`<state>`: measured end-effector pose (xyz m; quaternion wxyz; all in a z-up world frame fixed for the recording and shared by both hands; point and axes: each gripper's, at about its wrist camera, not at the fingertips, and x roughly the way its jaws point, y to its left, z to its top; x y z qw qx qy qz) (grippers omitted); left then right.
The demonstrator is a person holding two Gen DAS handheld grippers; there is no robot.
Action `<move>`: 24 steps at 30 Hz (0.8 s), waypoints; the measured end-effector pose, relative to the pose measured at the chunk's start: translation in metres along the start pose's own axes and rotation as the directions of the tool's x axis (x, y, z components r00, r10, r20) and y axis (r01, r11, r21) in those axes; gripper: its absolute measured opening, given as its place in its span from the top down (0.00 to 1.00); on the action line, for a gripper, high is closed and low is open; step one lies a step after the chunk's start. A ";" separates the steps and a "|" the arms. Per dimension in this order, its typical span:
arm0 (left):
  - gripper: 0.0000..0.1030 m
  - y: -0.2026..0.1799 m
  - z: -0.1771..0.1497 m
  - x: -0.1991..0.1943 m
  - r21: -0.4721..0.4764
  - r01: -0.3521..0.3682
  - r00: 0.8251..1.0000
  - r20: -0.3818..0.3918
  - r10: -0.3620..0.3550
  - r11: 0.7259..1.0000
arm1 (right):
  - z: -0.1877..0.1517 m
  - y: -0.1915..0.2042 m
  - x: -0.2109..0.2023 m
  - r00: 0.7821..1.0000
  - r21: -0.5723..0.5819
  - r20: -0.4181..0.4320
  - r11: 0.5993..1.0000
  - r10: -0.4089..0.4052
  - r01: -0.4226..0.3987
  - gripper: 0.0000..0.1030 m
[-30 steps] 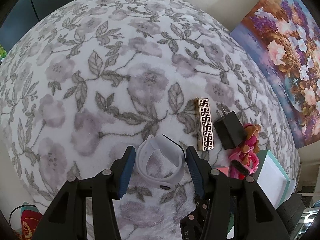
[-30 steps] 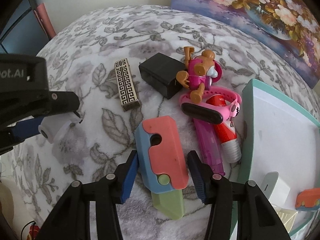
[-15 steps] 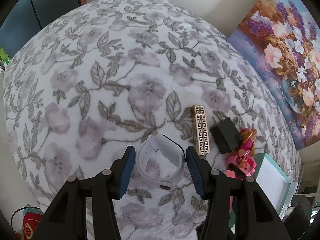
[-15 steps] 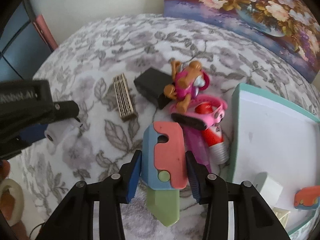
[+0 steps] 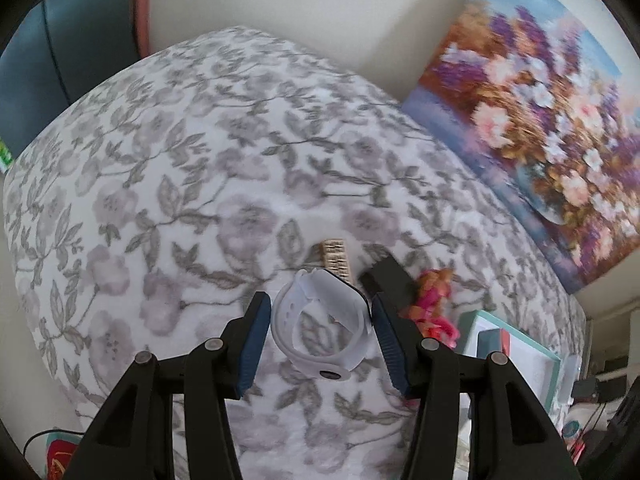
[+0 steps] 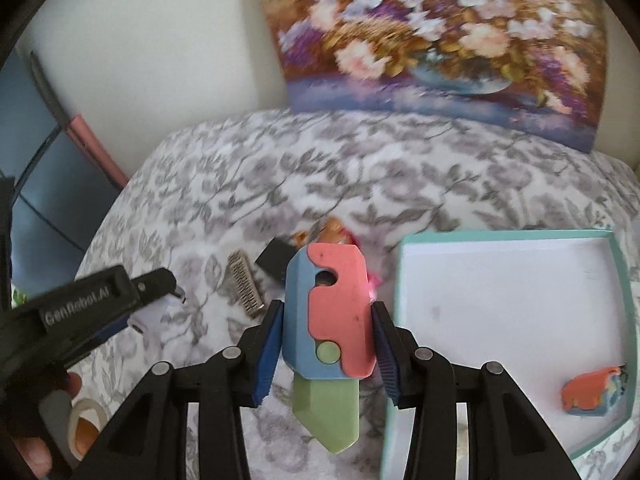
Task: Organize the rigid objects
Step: 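Carry the strap and toy knife over the tray and open both grippers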
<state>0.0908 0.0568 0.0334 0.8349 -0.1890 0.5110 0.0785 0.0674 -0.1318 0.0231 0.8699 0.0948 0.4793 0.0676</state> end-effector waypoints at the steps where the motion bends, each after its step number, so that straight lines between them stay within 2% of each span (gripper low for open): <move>1: 0.48 -0.007 -0.002 -0.001 0.017 0.012 1.000 0.001 -0.012 1.000 | 0.001 -0.005 -0.002 1.000 0.009 0.005 1.000 -0.006 0.006 0.56; 5: 0.48 -0.037 -0.009 -0.006 0.102 0.050 0.998 0.017 -0.052 0.994 | -0.002 -0.039 0.000 0.999 0.079 0.007 0.996 -0.050 0.049 0.56; 12: 0.48 -0.096 -0.035 0.003 0.262 0.095 0.995 -0.002 -0.098 0.960 | -0.004 -0.105 -0.007 0.995 0.215 0.004 0.972 -0.098 0.095 0.56; 17: 0.47 -0.127 -0.055 0.015 0.345 0.088 0.996 -0.013 -0.089 0.934 | -0.005 -0.139 -0.018 0.987 0.262 0.012 0.953 -0.159 0.151 0.56; 24: 0.47 -0.161 -0.082 0.031 0.448 0.089 0.996 -0.026 -0.086 0.890 | -0.006 -0.170 -0.036 0.982 0.323 0.035 0.932 -0.188 0.167 0.56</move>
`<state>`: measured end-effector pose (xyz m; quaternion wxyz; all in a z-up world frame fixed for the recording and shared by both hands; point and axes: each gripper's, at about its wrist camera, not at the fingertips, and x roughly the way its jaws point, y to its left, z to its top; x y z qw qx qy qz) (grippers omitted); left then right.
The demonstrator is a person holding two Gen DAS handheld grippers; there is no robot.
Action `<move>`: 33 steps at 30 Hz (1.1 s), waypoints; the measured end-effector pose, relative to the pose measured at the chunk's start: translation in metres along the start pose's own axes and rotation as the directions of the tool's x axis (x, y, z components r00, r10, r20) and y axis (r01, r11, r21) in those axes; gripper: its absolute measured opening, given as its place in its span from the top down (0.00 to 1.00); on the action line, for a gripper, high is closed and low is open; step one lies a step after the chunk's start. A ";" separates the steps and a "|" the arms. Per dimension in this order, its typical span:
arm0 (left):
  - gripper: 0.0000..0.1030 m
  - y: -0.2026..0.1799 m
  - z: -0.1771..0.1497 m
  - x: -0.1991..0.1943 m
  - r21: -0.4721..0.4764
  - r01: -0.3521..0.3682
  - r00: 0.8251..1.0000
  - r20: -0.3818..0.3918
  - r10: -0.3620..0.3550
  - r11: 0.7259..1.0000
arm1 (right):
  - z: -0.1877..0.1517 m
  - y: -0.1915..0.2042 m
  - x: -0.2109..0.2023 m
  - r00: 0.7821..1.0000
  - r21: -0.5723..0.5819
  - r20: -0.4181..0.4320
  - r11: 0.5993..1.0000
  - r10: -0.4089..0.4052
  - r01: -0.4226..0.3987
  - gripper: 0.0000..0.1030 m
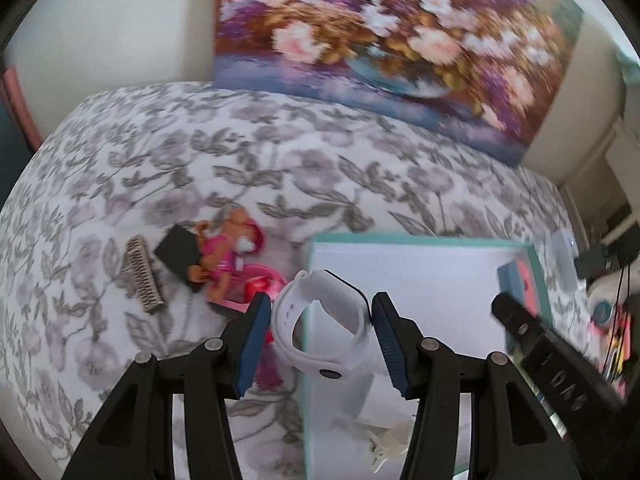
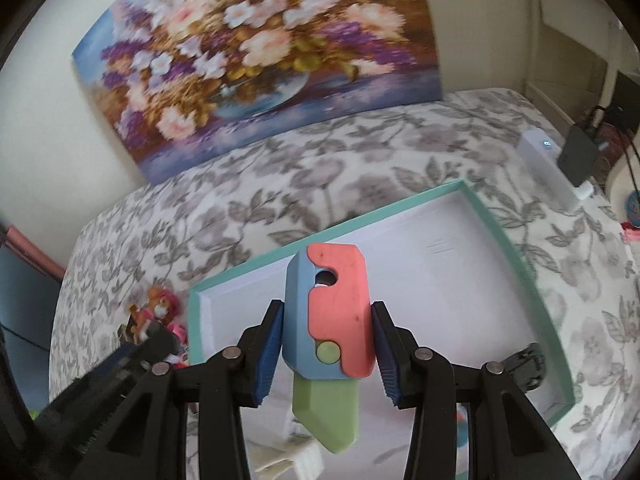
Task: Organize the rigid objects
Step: 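Carry the strap and toy knife over the tray and open both grippers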
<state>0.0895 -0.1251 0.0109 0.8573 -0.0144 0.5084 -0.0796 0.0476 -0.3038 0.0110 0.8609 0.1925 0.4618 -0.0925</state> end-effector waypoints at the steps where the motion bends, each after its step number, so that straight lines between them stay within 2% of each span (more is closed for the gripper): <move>1: 0.47 -0.006 -0.002 0.002 0.023 -0.002 1.000 0.006 0.002 1.000 | 0.001 -0.003 -0.001 1.000 0.003 0.005 1.000 -0.006 0.006 0.56; 6: 0.47 -0.031 -0.010 0.012 0.127 -0.026 0.999 0.036 0.021 0.992 | 0.002 -0.012 -0.001 1.000 0.013 0.012 0.999 -0.029 0.029 0.55; 11: 0.47 -0.040 -0.015 0.020 0.172 -0.045 0.999 0.036 0.040 0.984 | 0.001 -0.015 0.002 0.998 0.007 0.014 0.999 -0.053 0.053 0.55; 28: 0.47 -0.041 -0.022 0.034 0.191 -0.063 0.998 0.010 0.062 0.979 | -0.010 -0.018 0.026 0.996 0.008 -0.045 0.997 -0.073 0.074 0.55; 33: 0.47 -0.042 -0.023 0.038 0.203 -0.062 0.998 -0.009 0.066 0.977 | -0.013 -0.018 0.033 0.991 -0.011 -0.077 0.994 -0.111 0.110 0.55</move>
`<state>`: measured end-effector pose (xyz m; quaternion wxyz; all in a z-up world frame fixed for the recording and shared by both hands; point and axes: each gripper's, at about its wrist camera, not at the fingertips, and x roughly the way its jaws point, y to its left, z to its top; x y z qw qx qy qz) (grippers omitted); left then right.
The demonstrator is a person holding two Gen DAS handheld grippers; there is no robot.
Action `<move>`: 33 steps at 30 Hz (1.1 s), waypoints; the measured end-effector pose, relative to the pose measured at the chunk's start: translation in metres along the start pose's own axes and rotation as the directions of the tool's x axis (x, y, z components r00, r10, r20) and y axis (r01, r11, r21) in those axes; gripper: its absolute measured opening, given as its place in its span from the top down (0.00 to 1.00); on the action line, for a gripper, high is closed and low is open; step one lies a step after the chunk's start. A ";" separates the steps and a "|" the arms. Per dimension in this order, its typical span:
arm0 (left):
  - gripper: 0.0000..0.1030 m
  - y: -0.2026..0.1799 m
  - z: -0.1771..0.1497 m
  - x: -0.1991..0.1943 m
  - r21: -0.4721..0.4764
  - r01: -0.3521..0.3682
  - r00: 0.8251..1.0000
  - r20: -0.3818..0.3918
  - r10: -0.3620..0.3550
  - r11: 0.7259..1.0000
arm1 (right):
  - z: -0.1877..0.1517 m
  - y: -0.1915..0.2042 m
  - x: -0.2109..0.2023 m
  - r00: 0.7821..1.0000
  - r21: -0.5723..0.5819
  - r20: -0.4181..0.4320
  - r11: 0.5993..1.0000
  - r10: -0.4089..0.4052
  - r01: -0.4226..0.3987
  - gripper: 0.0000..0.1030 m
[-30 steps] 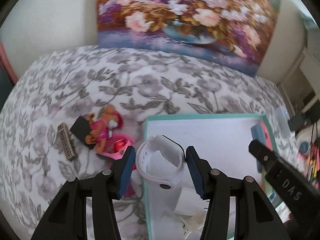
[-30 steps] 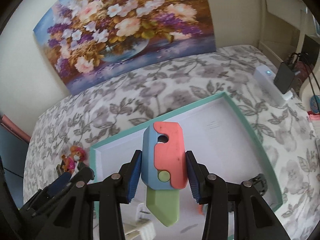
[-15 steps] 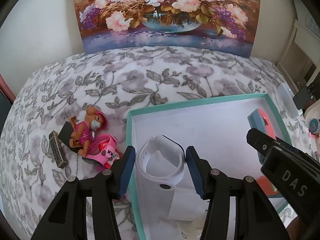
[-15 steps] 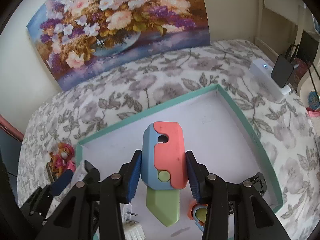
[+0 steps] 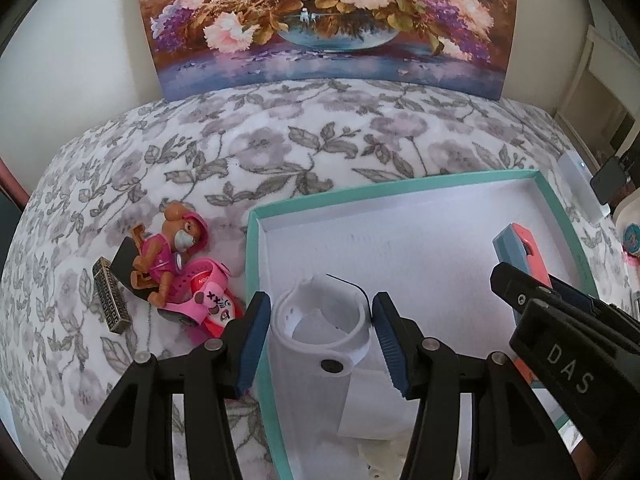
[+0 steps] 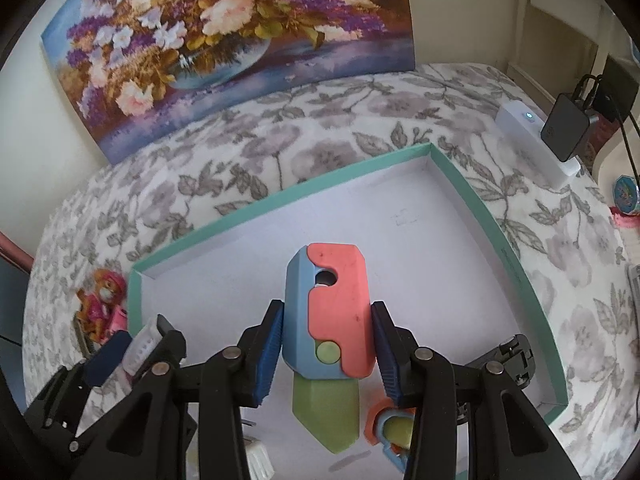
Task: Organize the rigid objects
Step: 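Carry the strap and toy knife over the tray and open both grippers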
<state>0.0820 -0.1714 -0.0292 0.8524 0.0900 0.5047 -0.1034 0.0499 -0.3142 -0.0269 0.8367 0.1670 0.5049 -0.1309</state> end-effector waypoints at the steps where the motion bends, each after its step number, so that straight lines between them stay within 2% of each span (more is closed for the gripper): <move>1: 0.47 0.000 0.000 0.001 0.001 0.000 1.000 -0.003 0.000 1.000 | -0.001 0.000 0.001 1.000 0.002 -0.004 1.000 0.000 0.000 0.55; 10: 0.47 0.001 -0.001 0.003 -0.003 -0.001 1.000 -0.013 0.001 1.000 | -0.001 -0.002 0.003 0.999 0.002 -0.005 0.999 -0.041 0.041 0.55; 12: 0.43 0.002 0.000 0.002 -0.003 -0.003 1.000 -0.012 0.003 1.000 | -0.001 -0.002 0.001 0.999 0.004 0.000 0.999 -0.041 0.041 0.55; 19: 0.41 0.009 0.004 -0.003 -0.031 -0.003 1.000 -0.020 0.003 0.999 | 0.003 0.006 -0.012 0.999 -0.015 0.029 0.999 -0.044 0.044 0.50; 20: 0.40 0.011 0.004 -0.004 -0.039 -0.003 1.000 -0.020 0.002 0.999 | 0.005 0.008 -0.016 0.998 -0.019 0.040 0.999 -0.041 0.042 0.50; 23: 0.26 0.018 0.007 -0.010 -0.070 0.009 1.000 -0.014 -0.010 0.998 | 0.008 0.013 -0.026 0.997 -0.027 0.064 0.999 -0.039 0.040 0.49; 29: 0.25 0.029 0.013 -0.024 -0.110 0.024 1.000 0.007 -0.023 0.994 | 0.012 0.020 -0.042 0.994 -0.045 0.098 0.998 -0.042 0.046 0.48; 31: 0.19 0.036 0.014 -0.026 -0.135 0.026 1.000 0.004 -0.026 0.991 | 0.013 0.020 -0.046 0.993 -0.042 0.107 0.998 -0.045 0.050 0.43; 33: 0.17 0.048 0.015 -0.028 -0.183 0.025 1.000 -0.006 -0.026 0.983 | 0.013 0.019 -0.047 0.992 -0.035 0.111 0.998 -0.051 0.055 0.38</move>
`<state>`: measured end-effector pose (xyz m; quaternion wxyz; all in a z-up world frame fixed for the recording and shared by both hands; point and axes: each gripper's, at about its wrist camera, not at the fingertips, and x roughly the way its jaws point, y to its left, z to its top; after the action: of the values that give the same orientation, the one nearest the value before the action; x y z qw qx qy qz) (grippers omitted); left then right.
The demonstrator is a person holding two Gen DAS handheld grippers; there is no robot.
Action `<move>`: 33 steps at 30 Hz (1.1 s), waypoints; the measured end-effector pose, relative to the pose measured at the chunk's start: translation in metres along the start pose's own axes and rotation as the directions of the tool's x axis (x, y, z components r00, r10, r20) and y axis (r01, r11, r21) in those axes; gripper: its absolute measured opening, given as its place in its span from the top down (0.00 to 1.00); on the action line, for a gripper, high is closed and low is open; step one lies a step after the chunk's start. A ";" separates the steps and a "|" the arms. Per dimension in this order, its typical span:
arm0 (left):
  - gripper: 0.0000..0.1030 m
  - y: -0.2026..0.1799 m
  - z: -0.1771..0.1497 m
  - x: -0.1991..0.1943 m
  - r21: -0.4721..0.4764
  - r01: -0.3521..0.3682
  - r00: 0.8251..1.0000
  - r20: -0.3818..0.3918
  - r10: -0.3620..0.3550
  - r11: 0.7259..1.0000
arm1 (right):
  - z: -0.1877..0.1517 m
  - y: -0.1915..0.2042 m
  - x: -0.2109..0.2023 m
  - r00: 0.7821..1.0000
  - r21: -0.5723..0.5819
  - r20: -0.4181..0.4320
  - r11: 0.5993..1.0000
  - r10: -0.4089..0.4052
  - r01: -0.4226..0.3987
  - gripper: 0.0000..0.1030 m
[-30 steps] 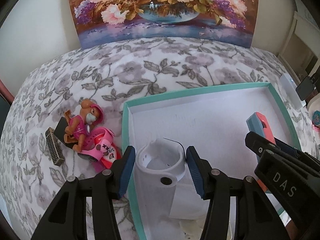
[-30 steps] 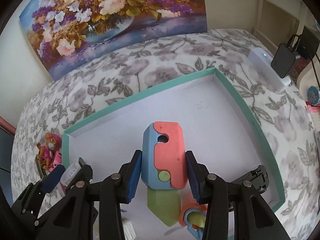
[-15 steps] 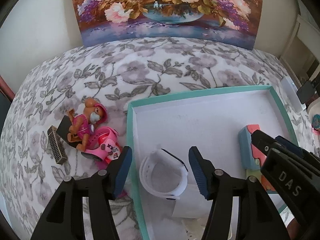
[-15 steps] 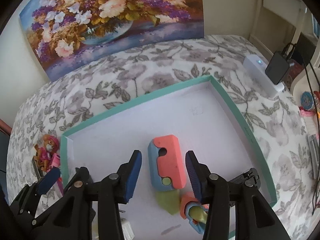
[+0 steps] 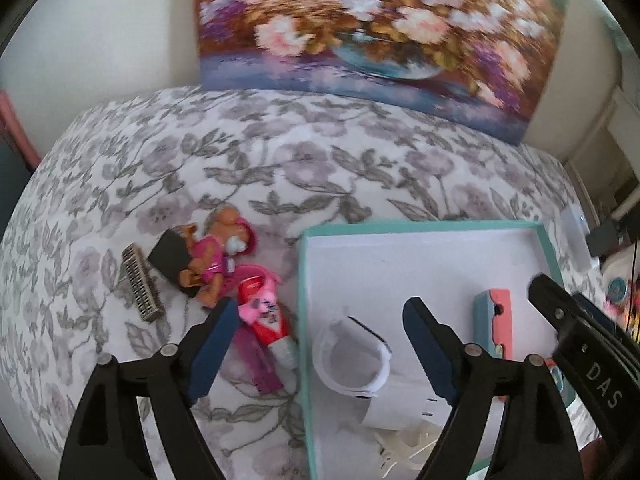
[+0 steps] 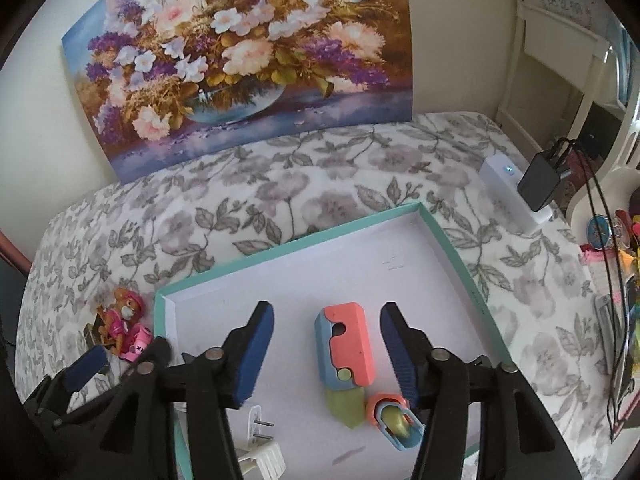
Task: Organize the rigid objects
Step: 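Carry the strap and toy knife over the tray and open both grippers, then withdraw both open grippers from the tray toward the pile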
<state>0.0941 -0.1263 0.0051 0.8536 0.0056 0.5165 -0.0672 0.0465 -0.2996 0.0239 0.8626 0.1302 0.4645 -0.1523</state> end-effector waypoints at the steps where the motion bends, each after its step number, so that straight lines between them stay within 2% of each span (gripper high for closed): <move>1: 0.17 0.006 0.001 0.000 -0.021 -0.001 1.000 -0.003 0.001 1.000 | 0.000 -0.001 0.000 1.000 0.005 -0.001 1.000 -0.002 0.002 0.33; 5: 0.17 0.037 0.004 -0.002 -0.126 -0.031 0.999 -0.016 0.030 0.992 | -0.003 -0.001 0.006 1.000 0.019 -0.028 1.000 0.001 -0.001 0.29; 7: 0.17 0.054 0.004 -0.004 -0.179 -0.083 0.997 -0.020 0.081 0.980 | -0.005 0.000 0.011 0.999 0.016 -0.046 1.000 -0.003 0.004 0.27; 9: 0.10 0.068 0.004 -0.003 -0.214 -0.130 0.992 -0.029 0.126 0.968 | -0.007 0.003 0.014 0.998 0.011 -0.060 1.000 -0.007 0.008 0.23; 15: 0.08 0.109 -0.003 0.008 -0.316 -0.196 0.979 -0.113 0.169 0.928 | -0.011 0.020 0.017 0.997 -0.023 -0.076 1.000 -0.010 0.009 0.20; 21: 0.08 0.144 -0.011 0.014 -0.403 -0.225 0.972 -0.160 0.174 0.887 | -0.022 0.053 0.025 0.992 -0.078 -0.124 0.996 0.038 -0.048 0.20; 23: 0.08 0.155 -0.013 0.015 -0.432 -0.231 0.970 -0.170 0.173 0.872 | -0.026 0.066 0.024 0.991 -0.100 -0.127 0.993 0.049 -0.062 0.16; 25: 0.08 0.165 -0.014 0.015 -0.448 -0.240 0.968 -0.176 0.178 0.861 | -0.030 0.078 0.023 0.990 -0.125 -0.128 0.990 0.057 -0.073 0.03; 30: 0.05 0.181 -0.014 0.009 -0.466 -0.268 0.963 -0.164 0.215 0.843 | -0.039 0.107 0.019 0.988 -0.187 -0.132 0.977 0.084 -0.108 0.00; 33: 0.05 0.190 -0.014 0.004 -0.481 -0.261 0.965 -0.151 0.215 0.837 | -0.043 0.116 0.018 0.987 -0.201 -0.136 0.972 0.091 -0.117 0.00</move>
<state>0.1059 0.0632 -0.0162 0.8035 -0.1469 0.5497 0.1749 0.0677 -0.1793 -0.0049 0.8474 0.0724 0.5237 -0.0488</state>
